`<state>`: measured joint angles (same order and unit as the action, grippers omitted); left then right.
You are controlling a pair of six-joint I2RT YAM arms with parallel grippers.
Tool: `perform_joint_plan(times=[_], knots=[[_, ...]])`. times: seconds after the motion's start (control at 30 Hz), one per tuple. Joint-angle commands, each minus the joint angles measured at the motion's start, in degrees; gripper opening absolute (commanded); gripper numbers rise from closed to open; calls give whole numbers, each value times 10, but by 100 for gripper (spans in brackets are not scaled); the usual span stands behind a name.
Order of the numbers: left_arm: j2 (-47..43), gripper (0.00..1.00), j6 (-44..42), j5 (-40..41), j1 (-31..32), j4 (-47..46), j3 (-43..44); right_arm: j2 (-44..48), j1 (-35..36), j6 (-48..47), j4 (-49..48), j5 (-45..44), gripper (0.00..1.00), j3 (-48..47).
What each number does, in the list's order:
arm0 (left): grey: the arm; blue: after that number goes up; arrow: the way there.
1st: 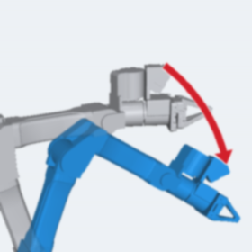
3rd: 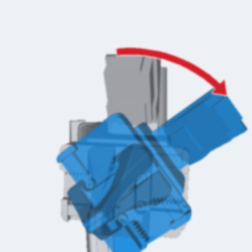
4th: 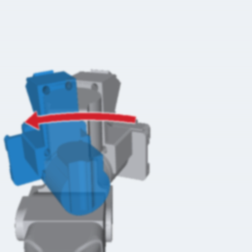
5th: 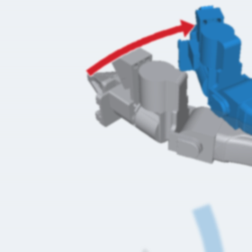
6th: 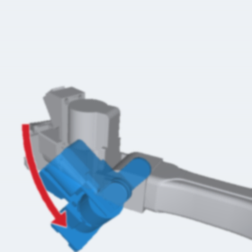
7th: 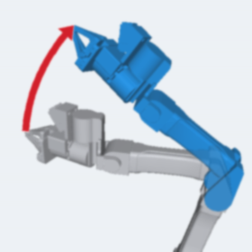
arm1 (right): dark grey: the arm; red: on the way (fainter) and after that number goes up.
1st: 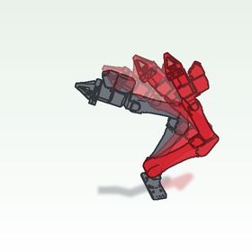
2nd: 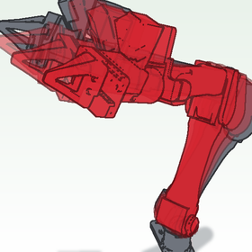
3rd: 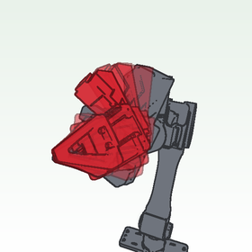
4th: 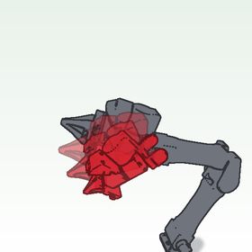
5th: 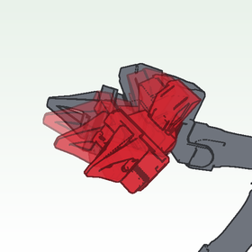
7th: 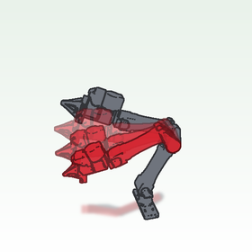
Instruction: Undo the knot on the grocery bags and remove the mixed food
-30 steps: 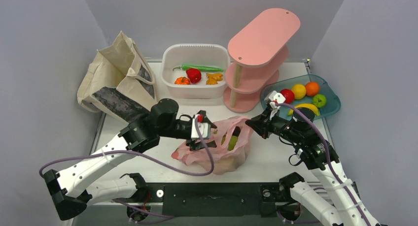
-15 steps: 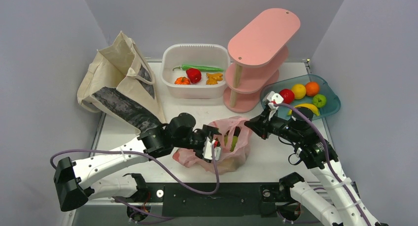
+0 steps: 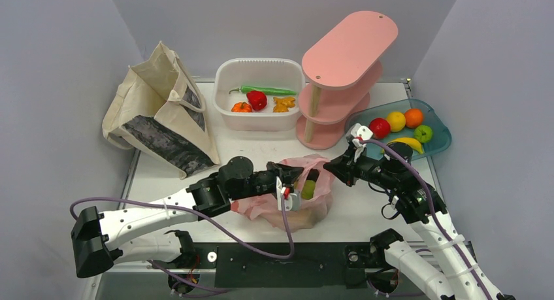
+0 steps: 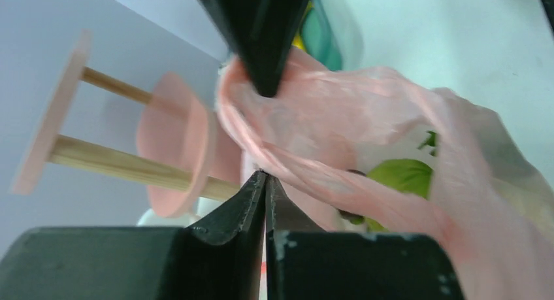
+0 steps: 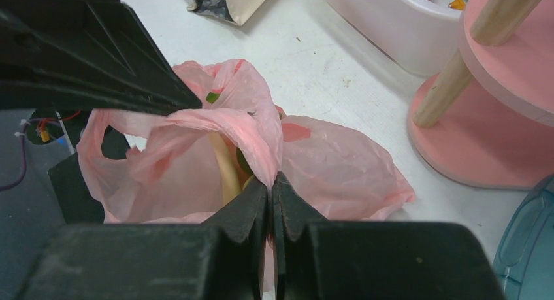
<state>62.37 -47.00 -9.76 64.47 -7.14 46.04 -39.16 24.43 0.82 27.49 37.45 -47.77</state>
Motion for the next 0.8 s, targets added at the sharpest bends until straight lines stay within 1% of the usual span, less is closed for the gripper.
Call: perform_joint_plan(times=[0.0, 0.03, 0.07, 0.1, 0.13, 0.17, 0.2, 0.23, 0.33, 0.4, 0.47, 0.5, 0.53, 0.57, 0.6, 0.63, 0.67, 0.7, 0.73, 0.77], knots=[[-3, 4, 37, -3, -24, -48, 54, 0, 1, -26, -4, 7, 0, 0], [-6, 18, 35, -40, -44, -31, 60, 0, 0, -27, -3, 5, 0, -1], [-15, 25, 31, -63, -56, 15, 61, 0, 1, -29, -1, 5, 0, -4], [-20, 37, 10, -112, -82, 41, 61, 1, 0, -31, 1, 5, 0, -5], [-35, 39, -10, -136, -94, 112, 59, 2, 0, -34, 3, 6, 0, -6], [-42, 42, -54, -172, -112, 142, 55, 3, 1, -35, 5, 8, 0, -7], [-56, 43, -72, -182, -117, 187, 49, 4, 0, -36, 8, 9, 0, -9], [-62, 44, -93, -183, -121, 200, 38, 4, 0, -37, 9, 11, 0, -10], [-59, 47, -118, -182, -119, 250, 33, 4, 1, -42, 15, 18, 0, -14], [-44, 49, -141, -179, -109, 252, 31, 2, 2, -43, 18, 23, 0, -16], [-29, 50, -162, -136, -86, 228, 15, 0, 2, -42, 21, 29, 0, -18], [-20, 50, -170, -116, -75, 188, 5, 0, 2, -42, 24, 30, 0, -18], [-16, 50, -184, -73, -50, 162, -22, -1, 2, -42, 24, 32, 0, -17], [-7, 51, -191, -53, -39, 107, -37, -1, 2, -42, 24, 32, 0, -17], [0, 51, -208, -15, -17, 71, -65, 0, 3, -42, 25, 32, 0, -16], [13, 52, -214, 1, -8, -2, -79, 0, 3, -43, 25, 31, 0, -16], [20, 52, -219, 28, 5, -37, -102, 0, 3, -43, 26, 30, 0, -15], [34, 52, -222, 38, 10, -106, -112, 1, 3, -46, 28, 28, 0, -15], [41, 52, -221, 52, 17, -140, -124, 2, 3, -47, 30, 27, 0, -15], [54, 53, -217, 59, 20, -198, -127, 2, 2, -50, 33, 26, 0, -15]])
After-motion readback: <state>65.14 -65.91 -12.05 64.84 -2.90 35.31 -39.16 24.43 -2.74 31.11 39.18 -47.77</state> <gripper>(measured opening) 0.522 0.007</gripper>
